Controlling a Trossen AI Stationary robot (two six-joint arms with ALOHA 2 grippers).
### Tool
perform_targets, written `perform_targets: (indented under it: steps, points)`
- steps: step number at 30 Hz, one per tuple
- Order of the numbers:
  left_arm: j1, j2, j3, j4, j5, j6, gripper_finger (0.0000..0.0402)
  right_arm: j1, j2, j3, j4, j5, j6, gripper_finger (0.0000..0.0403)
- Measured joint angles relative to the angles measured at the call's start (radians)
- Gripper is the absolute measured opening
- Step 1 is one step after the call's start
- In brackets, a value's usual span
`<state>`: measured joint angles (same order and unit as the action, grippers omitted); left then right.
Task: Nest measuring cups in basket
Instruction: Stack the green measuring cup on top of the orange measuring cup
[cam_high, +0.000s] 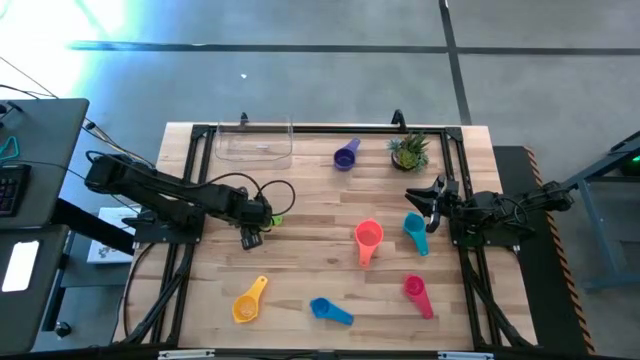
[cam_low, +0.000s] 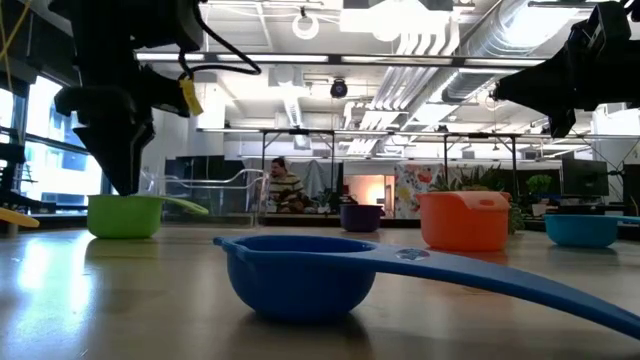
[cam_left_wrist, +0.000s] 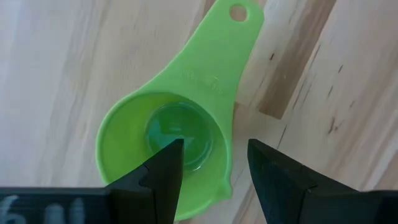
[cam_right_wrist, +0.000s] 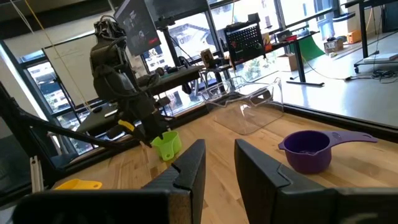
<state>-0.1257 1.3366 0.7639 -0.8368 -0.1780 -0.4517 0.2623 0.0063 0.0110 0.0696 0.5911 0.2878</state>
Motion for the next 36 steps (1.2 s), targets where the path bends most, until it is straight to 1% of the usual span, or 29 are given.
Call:
perform_targets:
  steps: [9,14,18,26,28,31,36]
  points:
    - [0.003,0.069,0.0,0.024,-0.019,0.001,0.017,0.0,0.0,0.0,0.0,0.0,0.0,0.0078]
    - [0.008,0.08,0.0,0.034,-0.011,0.026,0.0163,0.0,0.0,0.0,0.0,0.0,0.0,0.0078]
    - [0.009,0.079,0.0,0.045,-0.012,0.053,0.0126,0.0,0.0,0.0,0.0,0.0,0.0,0.0078]
    - [0.008,0.079,0.0,0.053,-0.013,0.056,0.0016,0.0,0.0,0.0,0.0,0.0,0.0,0.0078]
    - [0.008,0.078,0.0,0.054,-0.015,0.069,0.0009,0.0,0.0,0.0,0.0,0.0,0.0,0.0078]
    - [0.008,0.078,0.0,0.054,-0.011,0.1,0.0017,0.0,0.0,0.0,0.0,0.0,0.0,0.0078]
    - [0.004,0.068,0.0,0.054,0.057,0.157,0.0009,0.0,0.0,0.0,0.0,0.0,0.0,0.0078]
